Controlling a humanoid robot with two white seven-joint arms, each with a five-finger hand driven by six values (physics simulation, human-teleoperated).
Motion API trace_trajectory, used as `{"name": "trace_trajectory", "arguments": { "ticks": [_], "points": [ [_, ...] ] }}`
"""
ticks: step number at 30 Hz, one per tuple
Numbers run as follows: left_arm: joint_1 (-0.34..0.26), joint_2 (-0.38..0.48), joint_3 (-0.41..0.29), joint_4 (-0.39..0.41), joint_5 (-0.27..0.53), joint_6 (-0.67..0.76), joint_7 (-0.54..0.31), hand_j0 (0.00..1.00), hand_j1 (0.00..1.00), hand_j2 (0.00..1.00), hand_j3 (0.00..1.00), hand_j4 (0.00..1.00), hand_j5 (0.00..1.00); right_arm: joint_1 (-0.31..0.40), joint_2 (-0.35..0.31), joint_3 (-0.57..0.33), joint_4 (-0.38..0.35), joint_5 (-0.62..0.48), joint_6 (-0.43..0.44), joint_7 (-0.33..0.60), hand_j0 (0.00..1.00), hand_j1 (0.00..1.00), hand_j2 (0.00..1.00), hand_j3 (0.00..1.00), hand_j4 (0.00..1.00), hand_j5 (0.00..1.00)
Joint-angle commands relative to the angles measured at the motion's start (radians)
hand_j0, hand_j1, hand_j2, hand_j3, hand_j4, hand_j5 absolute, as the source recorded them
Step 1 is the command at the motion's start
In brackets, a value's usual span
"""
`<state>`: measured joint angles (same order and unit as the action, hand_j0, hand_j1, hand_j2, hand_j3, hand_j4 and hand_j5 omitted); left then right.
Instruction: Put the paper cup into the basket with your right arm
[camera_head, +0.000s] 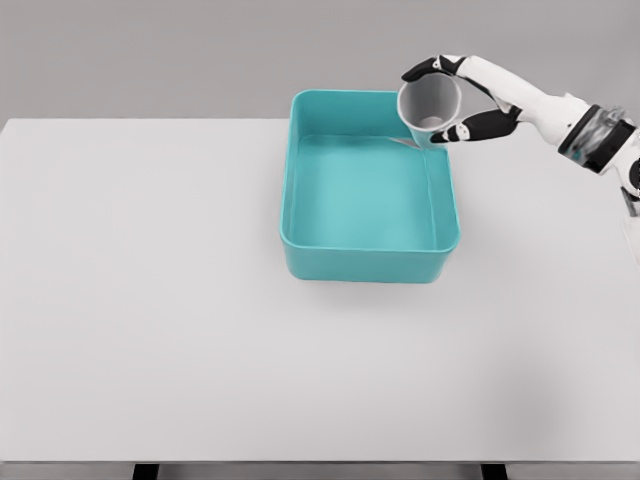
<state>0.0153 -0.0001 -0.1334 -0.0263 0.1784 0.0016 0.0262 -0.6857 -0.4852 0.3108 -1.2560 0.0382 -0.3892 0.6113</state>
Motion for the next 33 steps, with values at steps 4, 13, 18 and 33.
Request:
{"name": "trace_trajectory", "arguments": {
  "ticks": [4, 13, 18, 33],
  "points": [
    [0.0, 0.0, 0.0, 0.0, 0.001, 0.0, 0.0, 1.0, 1.0, 1.0, 1.0, 1.0, 1.0, 0.0, 0.017, 0.042, -0.094, 0.124, 0.056, 0.0, 0.74, 0.74, 0.74, 0.74, 0.74, 0.74],
    [0.0, 0.0, 0.0, 0.0, 0.001, 0.0, 0.0, 1.0, 1.0, 1.0, 1.0, 1.0, 1.0, -0.009, 0.042, 0.103, -0.135, 0.298, 0.111, 0.0, 0.74, 0.74, 0.74, 0.74, 0.74, 0.74],
    [0.0, 0.0, 0.0, 0.0, 0.001, 0.0, 0.0, 1.0, 1.0, 1.0, 1.0, 1.0, 1.0, -0.021, 0.08, 0.146, -0.138, 0.396, 0.133, 0.0, 0.74, 0.74, 0.74, 0.74, 0.74, 0.74],
    [0.0, 0.0, 0.0, 0.0, 0.0, 0.0, 0.0, 1.0, 1.0, 1.0, 1.0, 1.0, 1.0, -0.057, 0.157, 0.3, -0.118, 0.611, 0.24, 0.0, 0.75, 0.75, 0.75, 0.75, 0.75, 0.75]
  ]
}}
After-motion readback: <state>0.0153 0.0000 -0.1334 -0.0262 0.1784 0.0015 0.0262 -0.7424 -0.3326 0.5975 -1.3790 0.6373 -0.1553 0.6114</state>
